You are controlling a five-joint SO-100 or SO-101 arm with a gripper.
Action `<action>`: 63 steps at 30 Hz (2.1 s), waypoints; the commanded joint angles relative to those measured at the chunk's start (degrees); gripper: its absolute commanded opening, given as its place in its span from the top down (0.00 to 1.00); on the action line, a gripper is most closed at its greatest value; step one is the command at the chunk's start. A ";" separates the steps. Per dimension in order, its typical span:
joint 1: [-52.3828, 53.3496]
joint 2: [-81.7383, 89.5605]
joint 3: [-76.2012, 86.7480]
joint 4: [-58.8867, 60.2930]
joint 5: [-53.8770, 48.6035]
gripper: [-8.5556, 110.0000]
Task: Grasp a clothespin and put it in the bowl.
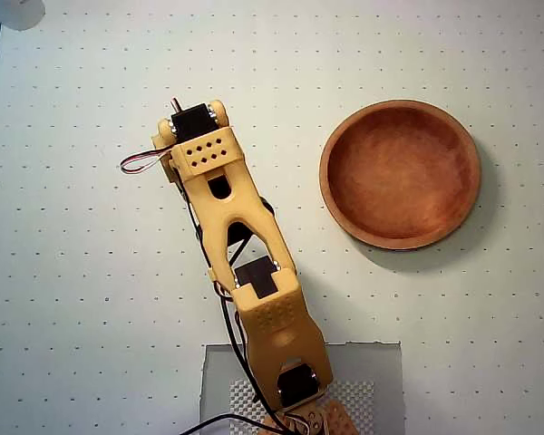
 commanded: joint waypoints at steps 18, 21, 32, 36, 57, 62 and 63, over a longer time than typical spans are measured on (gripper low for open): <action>9.32 -8.17 -21.01 0.88 -1.76 0.71; 9.93 -8.17 -22.24 0.88 -1.76 0.71; 9.67 -15.47 -25.84 -1.49 -2.02 0.71; 7.91 -20.21 -28.30 -0.70 -3.96 0.70; 5.27 -22.59 -30.76 -0.79 -5.27 0.70; 5.36 -23.64 -30.67 -3.69 -5.19 0.70; 5.36 -23.99 -30.67 -4.13 -5.19 0.70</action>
